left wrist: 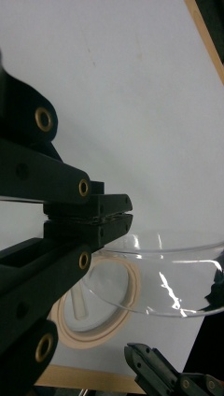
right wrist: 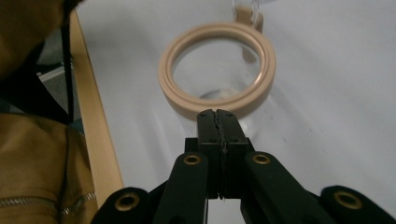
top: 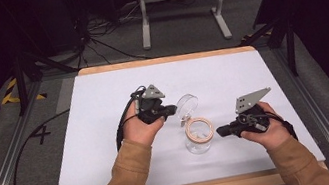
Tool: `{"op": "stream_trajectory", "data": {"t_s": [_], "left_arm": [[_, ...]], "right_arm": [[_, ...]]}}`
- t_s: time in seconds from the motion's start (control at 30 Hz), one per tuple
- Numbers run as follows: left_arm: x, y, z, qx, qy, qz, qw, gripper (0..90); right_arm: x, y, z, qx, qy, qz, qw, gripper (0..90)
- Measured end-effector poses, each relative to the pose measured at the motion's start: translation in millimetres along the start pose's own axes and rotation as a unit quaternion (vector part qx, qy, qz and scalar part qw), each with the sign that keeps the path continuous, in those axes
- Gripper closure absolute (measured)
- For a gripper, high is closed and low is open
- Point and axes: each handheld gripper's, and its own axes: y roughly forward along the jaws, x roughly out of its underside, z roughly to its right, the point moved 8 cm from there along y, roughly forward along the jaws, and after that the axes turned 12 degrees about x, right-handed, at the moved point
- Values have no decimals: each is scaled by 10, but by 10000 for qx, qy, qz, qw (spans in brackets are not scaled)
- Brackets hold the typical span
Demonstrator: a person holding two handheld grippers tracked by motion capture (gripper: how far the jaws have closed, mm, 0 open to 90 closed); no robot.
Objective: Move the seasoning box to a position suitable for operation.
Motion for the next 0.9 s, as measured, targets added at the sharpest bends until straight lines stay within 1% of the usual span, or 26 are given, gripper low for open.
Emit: {"op": "stream_trajectory", "data": {"t_s": [0.03, 0.1, 0.17, 0.23, 0.3, 0.33, 0.4, 0.5, 0.57, 0.7, 0.9], "left_arm": [[-5, 11, 15, 6, -5, 16, 10000, 890], [-6, 24, 50, 37, 59, -107, 9999, 881], [-11, 35, 67, 39, 82, -102, 9999, 878], [-15, 45, 102, 102, 127, -177, 9997, 876], [-20, 57, 136, 176, 175, -235, 9994, 875], [-27, 68, 151, 187, 195, -215, 9994, 874], [-29, 71, 168, 201, 237, -274, 9991, 872], [-30, 69, 178, 213, 243, -285, 9991, 872], [-33, 70, 181, 229, 225, -237, 9992, 872], [-29, 58, 179, 238, 237, -282, 9990, 872], [-28, 52, 167, 193, 211, -232, 9993, 872]], "right_arm": [[-25, -14, -10, -37, 38, 103, 9999, 900], [-68, -30, -40, -110, 79, 263, 9996, 900], [-74, -30, -49, -120, 91, 282, 9995, 900], [-77, -17, -61, -157, 93, 286, 9994, 900], [-72, 8, -81, -183, 81, 258, 9995, 900], [-74, 22, -92, -199, 64, 256, 9995, 900], [-76, 35, -111, -226, 61, 248, 9994, 900], [-71, 44, -120, -228, 21, 217, 9995, 900], [-66, 45, -127, -257, 48, 186, 9995, 900], [-48, 58, -132, -284, 35, 105, 9995, 900], [-28, 61, -148, -322, 8, 5, 9995, 900]]}}
